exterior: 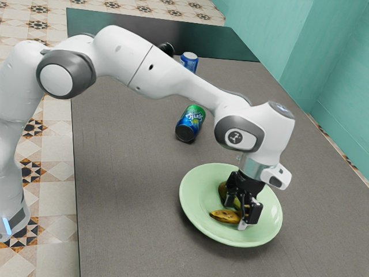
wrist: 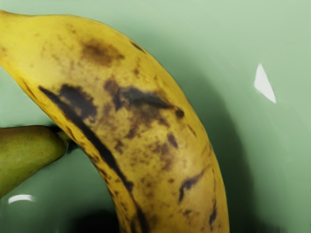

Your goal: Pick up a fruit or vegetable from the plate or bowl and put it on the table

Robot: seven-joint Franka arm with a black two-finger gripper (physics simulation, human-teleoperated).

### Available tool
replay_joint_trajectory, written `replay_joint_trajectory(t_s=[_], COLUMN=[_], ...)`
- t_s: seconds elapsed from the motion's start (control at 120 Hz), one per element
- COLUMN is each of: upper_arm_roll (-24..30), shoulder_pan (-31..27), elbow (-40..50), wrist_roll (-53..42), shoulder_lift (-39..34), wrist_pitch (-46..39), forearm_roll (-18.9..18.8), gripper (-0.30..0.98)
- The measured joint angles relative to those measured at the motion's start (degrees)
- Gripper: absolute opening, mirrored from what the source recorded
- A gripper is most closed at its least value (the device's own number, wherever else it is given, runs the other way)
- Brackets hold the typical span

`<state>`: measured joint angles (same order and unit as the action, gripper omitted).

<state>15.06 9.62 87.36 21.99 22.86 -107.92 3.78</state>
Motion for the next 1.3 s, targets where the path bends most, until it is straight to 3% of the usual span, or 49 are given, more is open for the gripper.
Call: replay_joint_trajectory(t_s=[0.2, 0.467, 0.7, 0.933, 1.175, 1.3], upper_arm_roll=[0.0, 0.0, 1.3, 1.2, -15.1, -17.8], shoulder_pan=[0.0, 0.4, 1.4, -1.0, -4.9, -5.9], elbow=[0.0, -0.1, -2.6, -12.6, -17.4, -17.3], wrist_roll=[0.4, 1.2, 2.1, 1.6, -3.8, -7.2], shoulder_lift=[0.1, 0.2, -0.7, -0.9, -0.8, -0.5], wrist_pitch=[0.0, 0.0, 0.8, 8.2, 14.8, 16.1], forearm_roll=[-0.4, -1.3, -7.6, -13.6, -15.7, -15.7], gripper=[0.58, 0.21, 0.17, 0.17, 0.17, 0.16])
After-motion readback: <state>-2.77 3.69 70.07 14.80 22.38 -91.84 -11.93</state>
